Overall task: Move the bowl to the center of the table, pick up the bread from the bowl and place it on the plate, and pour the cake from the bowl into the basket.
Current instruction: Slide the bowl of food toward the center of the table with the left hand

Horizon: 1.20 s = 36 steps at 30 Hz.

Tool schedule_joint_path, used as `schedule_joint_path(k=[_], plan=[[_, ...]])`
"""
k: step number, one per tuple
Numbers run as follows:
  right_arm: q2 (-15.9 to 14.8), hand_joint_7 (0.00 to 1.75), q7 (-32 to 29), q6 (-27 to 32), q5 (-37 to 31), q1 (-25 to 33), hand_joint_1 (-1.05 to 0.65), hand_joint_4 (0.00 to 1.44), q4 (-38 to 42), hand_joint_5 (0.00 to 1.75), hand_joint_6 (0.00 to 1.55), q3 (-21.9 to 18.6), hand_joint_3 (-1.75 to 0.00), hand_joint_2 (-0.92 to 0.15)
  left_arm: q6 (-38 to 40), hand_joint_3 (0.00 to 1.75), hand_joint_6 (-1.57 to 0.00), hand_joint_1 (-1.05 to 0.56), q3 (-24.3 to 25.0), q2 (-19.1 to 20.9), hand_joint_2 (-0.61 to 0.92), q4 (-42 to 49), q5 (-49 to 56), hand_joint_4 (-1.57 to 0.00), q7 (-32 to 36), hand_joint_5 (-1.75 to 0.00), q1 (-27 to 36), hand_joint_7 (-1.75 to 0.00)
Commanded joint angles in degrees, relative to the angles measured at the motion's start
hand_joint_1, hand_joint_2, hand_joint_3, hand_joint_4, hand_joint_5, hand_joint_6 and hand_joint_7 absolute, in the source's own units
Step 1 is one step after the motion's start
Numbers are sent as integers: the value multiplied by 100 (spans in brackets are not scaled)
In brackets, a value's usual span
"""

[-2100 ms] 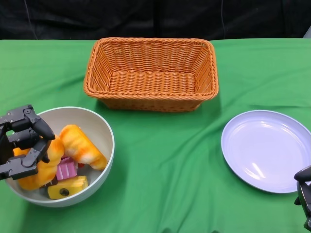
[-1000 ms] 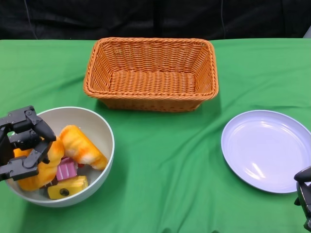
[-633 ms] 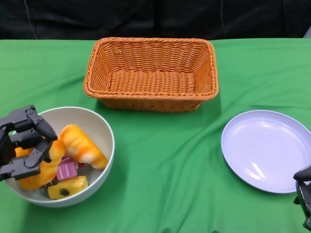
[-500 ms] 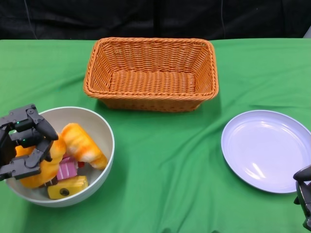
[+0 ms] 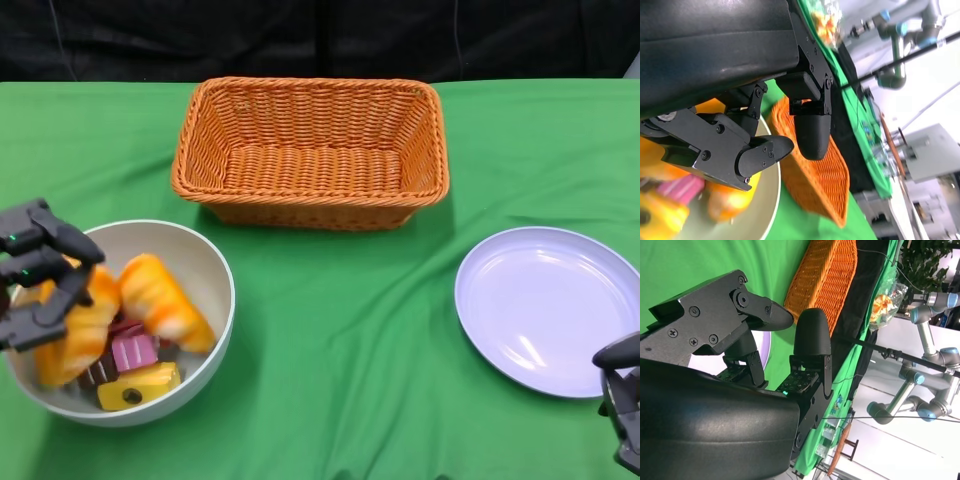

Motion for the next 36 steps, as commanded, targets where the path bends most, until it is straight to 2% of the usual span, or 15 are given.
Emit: schedule_joint_path(k=[1,3,6,12,18,19,21,22,24,27,31,36], plan=[[-1,131,-97,-165,-117,1,-11,68,58,162,65,28,-86,-61,169,73,-73,-17,185,125,75,154,-263,-67,21,-144,-258,-105],[-1,131,-109,-186,-107,20,-11,68,68,162,65,43,-85,-62,255,67,-70,-22,223,181,79,210,-380,-65,-76,-142,-343,-101],[6,130,-133,-217,-144,45,-12,68,51,162,65,74,-83,-63,288,46,-66,-34,273,328,91,308,-378,-66,-109,-132,-429,-91],[4,130,-166,-219,-169,42,-12,68,32,162,66,117,-82,-63,285,36,-67,-44,446,395,92,480,-456,-69,-12,-115,-600,-71],[-33,129,-165,-259,-155,4,-12,68,118,160,66,95,-79,-64,121,34,-66,-46,589,512,92,923,-224,-64,289,-103,-825,-60],[-36,128,-163,-269,-153,4,-12,68,128,159,66,93,-77,-65,112,35,-67,-44,585,541,92,1002,-146,-64,387,-93,-855,-53],[-33,127,-162,-271,-150,4,-12,68,128,159,66,95,-74,-67,113,35,-68,-42,565,621,92,1187,-2,-64,538,-87,-933,-48],[-29,127,-162,-261,-146,5,-13,69,116,159,66,99,-73,-67,127,37,-69,-41,552,672,92,1298,67,-65,597,-73,-982,-39],[-24,128,-166,-260,-157,7,-13,69,104,160,67,107,-72,-67,197,38,-69,-40,519,785,92,1533,196,-63,671,-59,-1093,-27],[-16,128,-176,-270,-159,4,-12,69,117,160,66,110,-72,-67,299,39,-64,-43,356,1013,92,1920,558,-59,839,-44,-1247,-16],[-34,128,-184,-299,-204,14,-12,68,134,160,66,103,-72,-68,485,44,-56,-61,86,1268,92,2285,960,-50,928,-27,-1376,-4],[-33,127,-181,-312,-219,3,-13,69,155,159,67,107,-69,-69,833,53,-38,-64,-218,1473,92,2719,1213,-36,734,-12,-1551,0]])
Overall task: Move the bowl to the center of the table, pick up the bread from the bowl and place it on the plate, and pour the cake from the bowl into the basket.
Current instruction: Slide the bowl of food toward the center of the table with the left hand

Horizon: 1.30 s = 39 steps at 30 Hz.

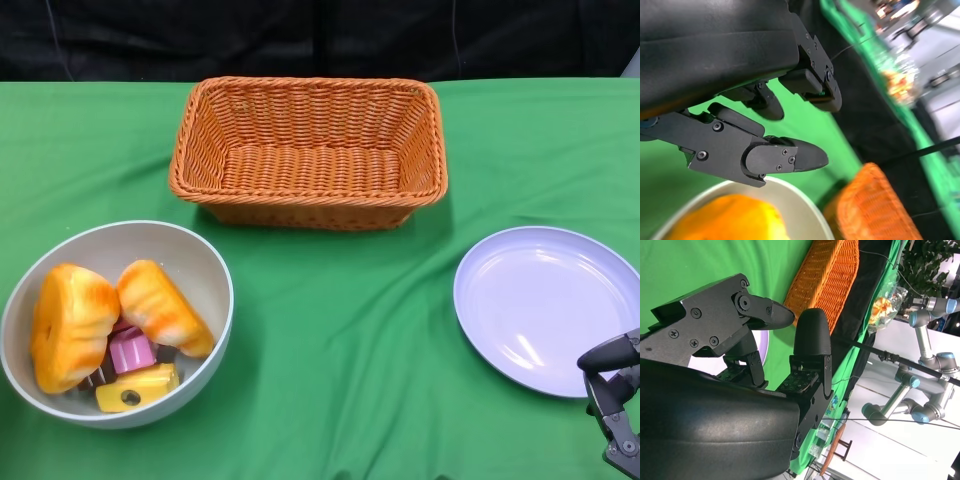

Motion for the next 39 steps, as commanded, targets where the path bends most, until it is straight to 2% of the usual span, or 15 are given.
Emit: schedule_joint_path(k=[1,3,7,11,14,18,22,33,39], plan=[[-26,127,-47,-76,4,2,-12,69,37,159,67,-17,-68,-69,325,55,-35,-65,-169,271,92,339,98,-32,-203,-9,-216,0],[-18,127,-54,-74,-7,-4,-13,70,43,159,67,-9,-68,-69,432,57,-31,-67,-203,292,92,453,75,-29,-282,-7,-283,0],[-7,126,-55,-51,-1,0,-14,70,43,158,68,0,-67,-69,1198,62,-13,-77,-207,316,92,834,-126,-11,-808,-1,-599,0],[-25,126,-71,-92,-71,2,-14,70,43,158,68,2,-67,-69,1909,64,-5,-80,-167,349,92,943,-364,-2,-1387,0,-807,0],[-24,126,-70,-101,-76,1,-13,70,46,158,68,2,-68,-69,2025,64,-4,-79,-170,363,92,903,-406,-1,-1455,0,-812,0],[11,125,-116,-74,-118,14,-14,71,20,159,69,39,-68,-68,2482,78,0,-71,-647,501,92,1227,-200,0,-2358,0,-1159,0],[-22,125,-123,-133,-126,6,-13,71,72,159,69,40,-70,-68,2687,84,0,-68,-725,543,92,1519,-205,0,-2668,0,-1432,0],[-1,124,-168,-182,-206,0,-13,71,94,159,70,71,-73,-66,3581,74,0,-76,-592,515,92,2302,-364,0,-3012,0,-2288,0],[17,123,-170,-171,-189,-3,-12,70,94,159,70,103,-74,-66,3930,70,0,-76,-518,522,92,2434,-440,0,-3138,0,-2501,0]])
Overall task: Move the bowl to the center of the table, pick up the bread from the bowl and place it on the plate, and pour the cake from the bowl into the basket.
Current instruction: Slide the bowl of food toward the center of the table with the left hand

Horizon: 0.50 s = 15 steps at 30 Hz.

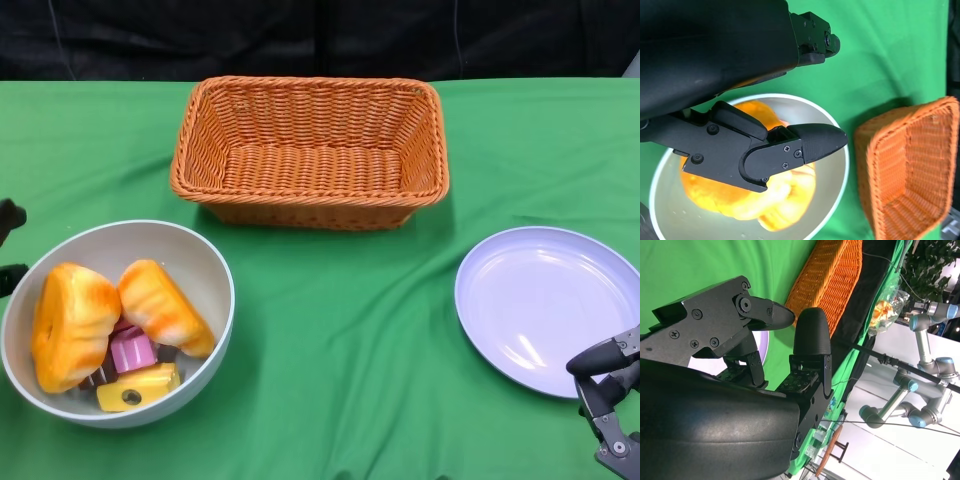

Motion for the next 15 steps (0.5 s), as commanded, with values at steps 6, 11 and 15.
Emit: schedule_joint_path(k=[6,11,15], plan=[[22,124,-71,23,32,21,-12,69,-36,159,69,43,-73,-66,509,68,0,-77,12,103,92,117,-15,0,-298,0,-272,0],[42,125,-97,85,-1,23,-11,69,-67,160,69,87,-71,-67,789,68,0,-77,-42,37,92,132,-2,0,-450,0,-395,0],[64,124,-129,143,-44,21,-11,70,-91,159,69,114,-70,-67,999,68,0,-76,-61,-14,92,141,-9,0,-566,0,-479,0]])
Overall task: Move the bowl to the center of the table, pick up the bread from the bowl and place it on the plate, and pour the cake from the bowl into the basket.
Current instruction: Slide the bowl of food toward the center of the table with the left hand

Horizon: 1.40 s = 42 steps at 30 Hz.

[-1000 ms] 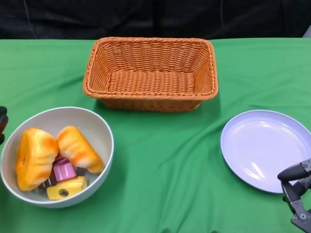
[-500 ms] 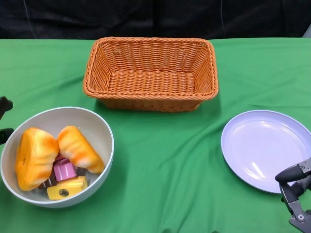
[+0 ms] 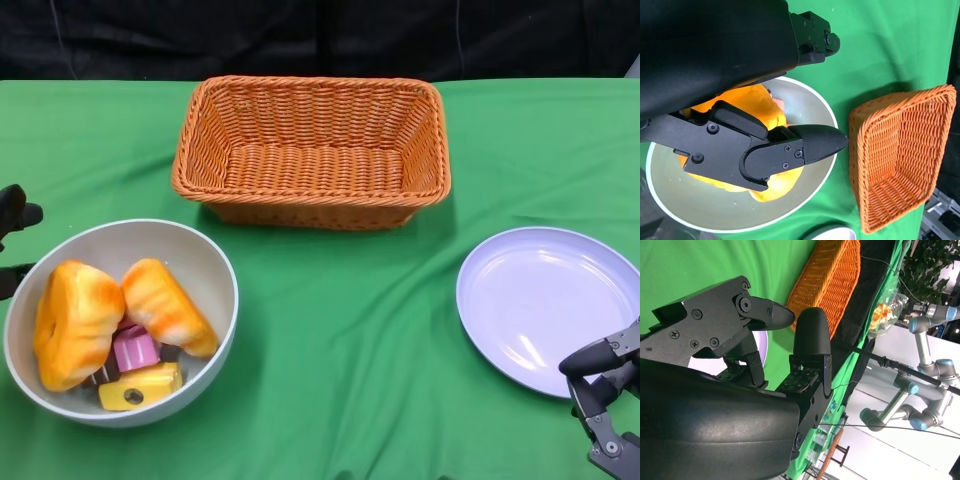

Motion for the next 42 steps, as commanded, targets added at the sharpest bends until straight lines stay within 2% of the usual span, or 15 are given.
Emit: schedule_joint_path(k=[1,9,15,24,42], plan=[[28,124,-70,55,-9,15,-11,70,-53,159,69,19,-70,-68,157,68,0,-76,-55,-27,92,47,13,0,-213,0,-170,0],[43,124,-80,-7,-20,35,-11,70,-50,157,69,27,-68,-69,462,69,0,-77,-230,-85,92,67,63,0,-625,0,-325,0],[46,124,-78,3,-30,39,-11,70,-57,157,69,23,-68,-69,483,70,0,-77,-247,-85,92,66,67,0,-677,0,-329,0],[16,125,-54,-37,-13,36,-11,69,-26,158,69,7,-68,-69,1212,67,0,-75,-307,-269,92,-96,-12,0,-871,0,-273,0],[57,125,-104,12,-113,-3,-11,70,-46,159,69,61,-69,-68,2285,69,0,-74,-847,-343,92,-844,4,0,-1214,0,-55,0]])
